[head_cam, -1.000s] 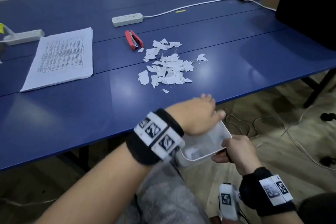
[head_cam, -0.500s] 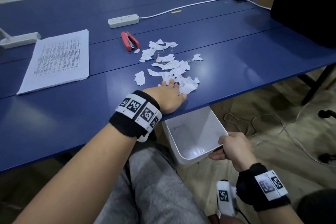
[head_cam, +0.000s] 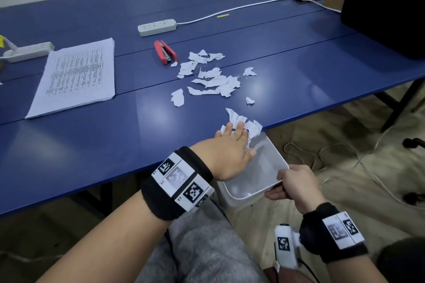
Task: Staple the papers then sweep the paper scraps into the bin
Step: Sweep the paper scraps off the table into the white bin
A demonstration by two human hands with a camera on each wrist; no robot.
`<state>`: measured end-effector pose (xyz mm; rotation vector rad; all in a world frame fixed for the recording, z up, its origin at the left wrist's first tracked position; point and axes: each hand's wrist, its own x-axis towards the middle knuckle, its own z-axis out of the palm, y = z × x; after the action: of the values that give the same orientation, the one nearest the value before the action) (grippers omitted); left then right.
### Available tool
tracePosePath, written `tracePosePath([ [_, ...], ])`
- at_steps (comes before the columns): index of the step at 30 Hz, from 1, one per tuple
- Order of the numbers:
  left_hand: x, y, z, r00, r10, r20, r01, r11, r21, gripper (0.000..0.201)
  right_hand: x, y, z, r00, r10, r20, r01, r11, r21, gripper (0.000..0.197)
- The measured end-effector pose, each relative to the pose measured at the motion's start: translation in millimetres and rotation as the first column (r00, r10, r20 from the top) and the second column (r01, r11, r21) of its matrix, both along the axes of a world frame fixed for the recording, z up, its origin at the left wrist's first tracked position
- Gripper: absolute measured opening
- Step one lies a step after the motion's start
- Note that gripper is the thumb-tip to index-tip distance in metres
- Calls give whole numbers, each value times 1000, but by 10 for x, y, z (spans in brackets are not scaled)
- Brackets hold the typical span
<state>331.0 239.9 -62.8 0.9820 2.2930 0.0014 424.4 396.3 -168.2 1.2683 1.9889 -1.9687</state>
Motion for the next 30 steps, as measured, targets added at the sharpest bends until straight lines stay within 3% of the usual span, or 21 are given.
tracePosePath([
  [4, 184, 0, -15, 998, -59, -26, 59, 998, 2, 63, 6, 3, -8, 1000, -6, 1, 6, 1000, -5, 25],
  [8, 390, -18, -4, 984, -160, 79, 159, 987, 17, 62, 12, 29, -59, 1000, -7, 10, 7, 1000, 0, 26],
  [10, 294, -8, 67, 984, -173, 42, 171, 984, 52, 58, 2, 46, -83, 1000, -14, 9, 14, 1000, -1, 25],
  [13, -251, 0, 256, 991, -39, -130, 58, 988, 141, 51, -20, 67, -94, 1000, -17, 6, 17, 1000, -4, 23],
  [16, -1067, -125, 326, 940, 234, -247, -195, 966, 171, 41, -37, 75, -76, 1000, 4, 14, -4, 1000, 8, 23],
  [18, -1434, -204, 297, 908, 289, -304, -305, 952, -3, 43, -46, 80, -59, 1000, 14, 12, -14, 1000, 11, 24],
  [20, -1559, -192, 209, 920, 279, -276, -321, 939, -122, 43, -52, 90, -50, 1000, 23, 5, -24, 1000, 12, 23],
  [25, -1144, 22, 35, 961, 225, -160, -250, 955, -161, 66, -51, 92, -71, 1000, 2, 1, -2, 1000, 8, 24],
  [30, -577, 225, 43, 990, 107, -93, -114, 992, -63, 66, -42, 75, -106, 1000, 4, 9, -5, 1000, 11, 24],
])
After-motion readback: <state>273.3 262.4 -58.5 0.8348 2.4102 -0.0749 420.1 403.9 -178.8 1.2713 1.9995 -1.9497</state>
